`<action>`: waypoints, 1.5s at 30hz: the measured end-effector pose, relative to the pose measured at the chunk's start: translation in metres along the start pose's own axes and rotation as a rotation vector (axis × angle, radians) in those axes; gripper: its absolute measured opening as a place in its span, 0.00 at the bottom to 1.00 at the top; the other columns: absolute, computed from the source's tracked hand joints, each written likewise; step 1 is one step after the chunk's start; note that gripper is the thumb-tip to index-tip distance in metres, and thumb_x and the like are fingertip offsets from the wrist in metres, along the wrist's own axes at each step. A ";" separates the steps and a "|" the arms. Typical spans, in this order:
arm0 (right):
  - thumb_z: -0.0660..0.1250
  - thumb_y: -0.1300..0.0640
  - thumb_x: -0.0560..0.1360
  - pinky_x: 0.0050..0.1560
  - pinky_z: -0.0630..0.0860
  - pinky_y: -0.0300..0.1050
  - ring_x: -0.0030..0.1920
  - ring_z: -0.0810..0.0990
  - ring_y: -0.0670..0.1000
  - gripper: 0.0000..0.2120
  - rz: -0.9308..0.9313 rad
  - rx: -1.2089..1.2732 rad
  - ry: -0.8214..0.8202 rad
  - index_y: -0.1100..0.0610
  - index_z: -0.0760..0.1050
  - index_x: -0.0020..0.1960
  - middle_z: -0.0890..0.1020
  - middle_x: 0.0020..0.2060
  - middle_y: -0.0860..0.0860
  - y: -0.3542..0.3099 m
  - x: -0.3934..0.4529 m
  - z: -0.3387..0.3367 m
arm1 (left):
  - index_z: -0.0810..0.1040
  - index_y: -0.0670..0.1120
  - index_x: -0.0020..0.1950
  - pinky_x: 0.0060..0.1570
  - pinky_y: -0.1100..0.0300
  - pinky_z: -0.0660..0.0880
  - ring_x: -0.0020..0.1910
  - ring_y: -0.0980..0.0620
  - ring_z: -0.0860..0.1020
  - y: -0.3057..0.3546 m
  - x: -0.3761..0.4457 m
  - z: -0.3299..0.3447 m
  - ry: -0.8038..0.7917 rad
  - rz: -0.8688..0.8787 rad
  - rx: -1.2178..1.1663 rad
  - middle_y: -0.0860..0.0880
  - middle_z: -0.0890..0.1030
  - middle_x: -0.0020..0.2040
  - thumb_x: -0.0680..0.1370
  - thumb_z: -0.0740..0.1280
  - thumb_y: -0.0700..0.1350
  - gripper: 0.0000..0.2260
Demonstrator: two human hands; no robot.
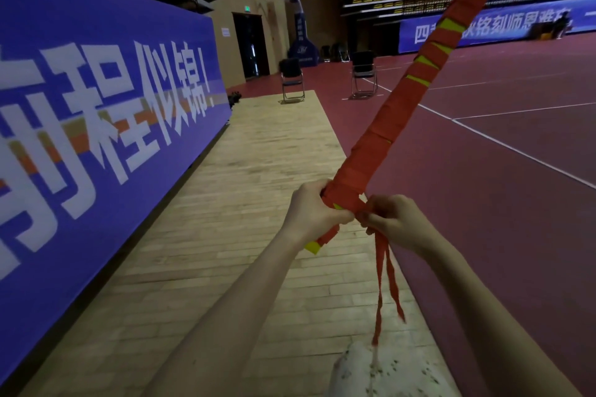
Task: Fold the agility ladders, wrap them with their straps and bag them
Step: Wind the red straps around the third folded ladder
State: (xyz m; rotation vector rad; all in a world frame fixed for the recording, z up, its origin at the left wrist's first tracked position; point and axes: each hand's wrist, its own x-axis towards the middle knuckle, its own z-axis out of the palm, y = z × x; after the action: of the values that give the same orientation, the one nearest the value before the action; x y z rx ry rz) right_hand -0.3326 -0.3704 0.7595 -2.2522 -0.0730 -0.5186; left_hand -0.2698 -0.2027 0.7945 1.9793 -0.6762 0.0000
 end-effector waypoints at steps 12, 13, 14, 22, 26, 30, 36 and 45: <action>0.58 0.39 0.79 0.31 0.65 0.40 0.29 0.72 0.49 0.26 0.238 -0.531 -0.151 0.55 0.70 0.30 0.72 0.27 0.49 0.006 0.041 -0.002 | 0.81 0.49 0.41 0.38 0.50 0.81 0.34 0.51 0.82 0.018 0.017 -0.025 0.074 0.049 0.128 0.50 0.82 0.35 0.61 0.77 0.39 0.12; 0.57 0.39 0.80 0.33 0.66 0.41 0.33 0.74 0.51 0.26 0.272 -0.578 -0.179 0.55 0.71 0.31 0.73 0.29 0.49 0.004 0.046 0.001 | 0.80 0.50 0.41 0.37 0.52 0.81 0.33 0.52 0.81 0.022 0.019 -0.029 0.082 0.060 0.144 0.51 0.82 0.34 0.61 0.77 0.39 0.12; 0.56 0.39 0.80 0.36 0.67 0.42 0.37 0.75 0.53 0.25 0.310 -0.607 -0.206 0.55 0.73 0.33 0.74 0.32 0.51 0.004 0.048 0.003 | 0.80 0.50 0.41 0.35 0.55 0.80 0.32 0.54 0.80 0.026 0.020 -0.034 0.093 0.071 0.168 0.52 0.81 0.34 0.61 0.77 0.39 0.12; 0.74 0.50 0.72 0.53 0.78 0.42 0.54 0.81 0.46 0.13 0.135 0.362 0.143 0.52 0.79 0.55 0.83 0.51 0.47 -0.008 0.050 0.023 | 0.78 0.52 0.41 0.39 0.60 0.76 0.36 0.59 0.79 0.048 0.032 -0.068 0.113 0.141 0.331 0.55 0.80 0.36 0.63 0.78 0.40 0.13; 0.74 0.58 0.73 0.51 0.79 0.42 0.50 0.83 0.46 0.08 0.017 0.664 0.159 0.55 0.78 0.50 0.84 0.46 0.49 -0.034 0.060 0.028 | 0.79 0.50 0.45 0.41 0.59 0.78 0.39 0.56 0.80 0.051 0.030 -0.073 0.052 0.170 0.357 0.53 0.81 0.39 0.64 0.78 0.41 0.13; 0.70 0.66 0.75 0.46 0.79 0.43 0.40 0.83 0.48 0.05 0.007 0.795 0.131 0.58 0.77 0.47 0.83 0.37 0.50 -0.044 0.063 0.026 | 0.80 0.47 0.46 0.44 0.57 0.78 0.40 0.55 0.80 0.049 0.030 -0.078 0.020 0.187 0.426 0.53 0.81 0.39 0.64 0.78 0.41 0.13; 0.65 0.63 0.77 0.25 0.67 0.38 0.23 0.70 0.45 0.03 0.099 0.647 -0.106 0.58 0.78 0.49 0.73 0.26 0.48 -0.065 0.054 0.029 | 0.77 0.50 0.47 0.37 0.64 0.72 0.39 0.53 0.77 0.039 0.034 -0.070 0.170 0.249 0.536 0.56 0.77 0.36 0.67 0.76 0.42 0.12; 0.71 0.45 0.73 0.21 0.57 0.38 0.21 0.60 0.46 0.21 0.257 0.809 0.228 0.57 0.69 0.31 0.67 0.25 0.53 -0.084 0.047 0.052 | 0.71 0.49 0.66 0.46 0.57 0.74 0.49 0.46 0.80 0.021 0.019 -0.043 0.343 0.342 0.795 0.48 0.81 0.51 0.75 0.69 0.38 0.21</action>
State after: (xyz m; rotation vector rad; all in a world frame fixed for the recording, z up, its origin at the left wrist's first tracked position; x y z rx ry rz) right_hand -0.2903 -0.2816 0.8060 -1.3809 0.1074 -0.4878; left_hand -0.2511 -0.1838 0.8382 2.4799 -0.8530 0.9194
